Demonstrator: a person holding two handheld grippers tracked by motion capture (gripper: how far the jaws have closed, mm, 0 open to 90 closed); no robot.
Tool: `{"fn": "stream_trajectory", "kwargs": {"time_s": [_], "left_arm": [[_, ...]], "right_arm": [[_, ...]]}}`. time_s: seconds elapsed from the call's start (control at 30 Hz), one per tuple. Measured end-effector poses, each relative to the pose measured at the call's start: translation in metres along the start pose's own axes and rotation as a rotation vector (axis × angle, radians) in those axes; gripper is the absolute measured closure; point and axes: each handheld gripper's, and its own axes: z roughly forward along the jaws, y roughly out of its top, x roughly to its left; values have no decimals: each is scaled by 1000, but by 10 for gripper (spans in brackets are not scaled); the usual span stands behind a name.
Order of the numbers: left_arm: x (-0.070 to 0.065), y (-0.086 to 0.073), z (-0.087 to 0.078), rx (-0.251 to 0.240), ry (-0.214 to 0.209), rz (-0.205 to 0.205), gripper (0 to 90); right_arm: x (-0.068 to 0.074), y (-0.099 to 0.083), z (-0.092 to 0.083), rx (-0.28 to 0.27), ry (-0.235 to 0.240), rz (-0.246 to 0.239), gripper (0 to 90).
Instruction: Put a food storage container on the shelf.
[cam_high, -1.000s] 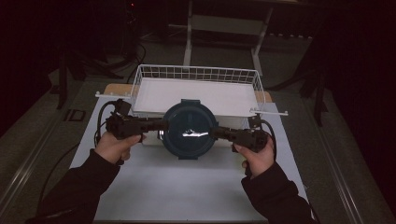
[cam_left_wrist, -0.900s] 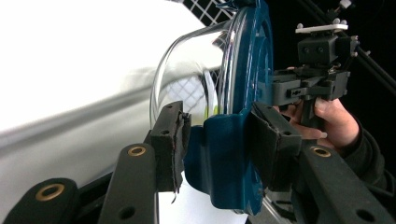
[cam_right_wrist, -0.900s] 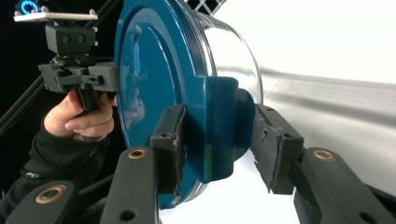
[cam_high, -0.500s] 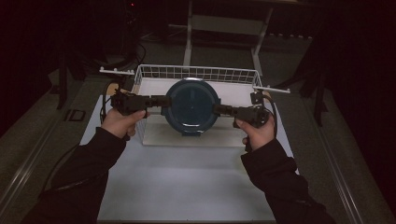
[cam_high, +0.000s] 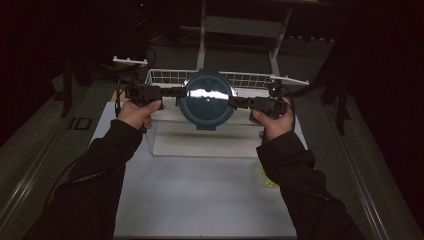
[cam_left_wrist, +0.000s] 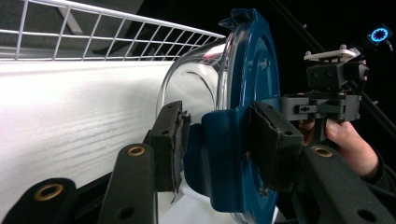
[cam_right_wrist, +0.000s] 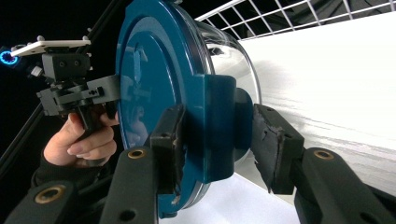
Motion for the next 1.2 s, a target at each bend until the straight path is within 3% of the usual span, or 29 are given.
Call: {"fn": "stream_trajectory", "kwargs": {"time_s": [0.1, 0.2, 0.27, 0.3, 0.37, 0.4, 0.47, 0.5, 0.53, 0.57, 0.67, 0.87, 1.03, 1.2], "left_arm": [[3, 1, 1, -2, -4, -12, 559], [9, 5, 7, -7, 4, -48, 557], [9, 5, 8, -5, 7, -51, 556], [10, 6, 10, -4, 14, -56, 547], [12, 6, 12, 9, 24, -71, 527], [22, 4, 15, 9, 22, -108, 526], [25, 3, 16, 9, 37, -111, 544], [24, 3, 17, 3, 42, -95, 600], [24, 3, 17, 3, 42, -95, 599], [23, 3, 17, -5, 51, -87, 597], [20, 3, 18, -12, 82, -69, 583], [11, 1, 17, -32, 142, 10, 533], [4, 1, 10, -60, 172, 64, 479], [-9, -5, 2, -72, 205, 136, 457]], "right_arm": [[1, 2, 1, 10, -10, 2, 554], [-6, 8, 5, 18, -15, 49, 539], [-8, 10, 6, 14, -36, 53, 544], [-7, 11, 7, 6, -64, 34, 629], [-9, 13, 8, 7, -81, 45, 607], [-10, 14, 10, 7, -75, 51, 597], [-10, 14, 12, -7, -67, 49, 582], [-9, 14, 12, -15, -80, 39, 590], [-9, 14, 12, -15, -80, 39, 590], [-6, 15, 13, -18, -111, 21, 586], [-7, 16, 13, -23, -110, 29, 585], [-6, 16, 14, -32, -116, 18, 587], [1, 17, 11, -41, -128, -37, 544], [13, 13, 4, -60, -173, -139, 543]]}}
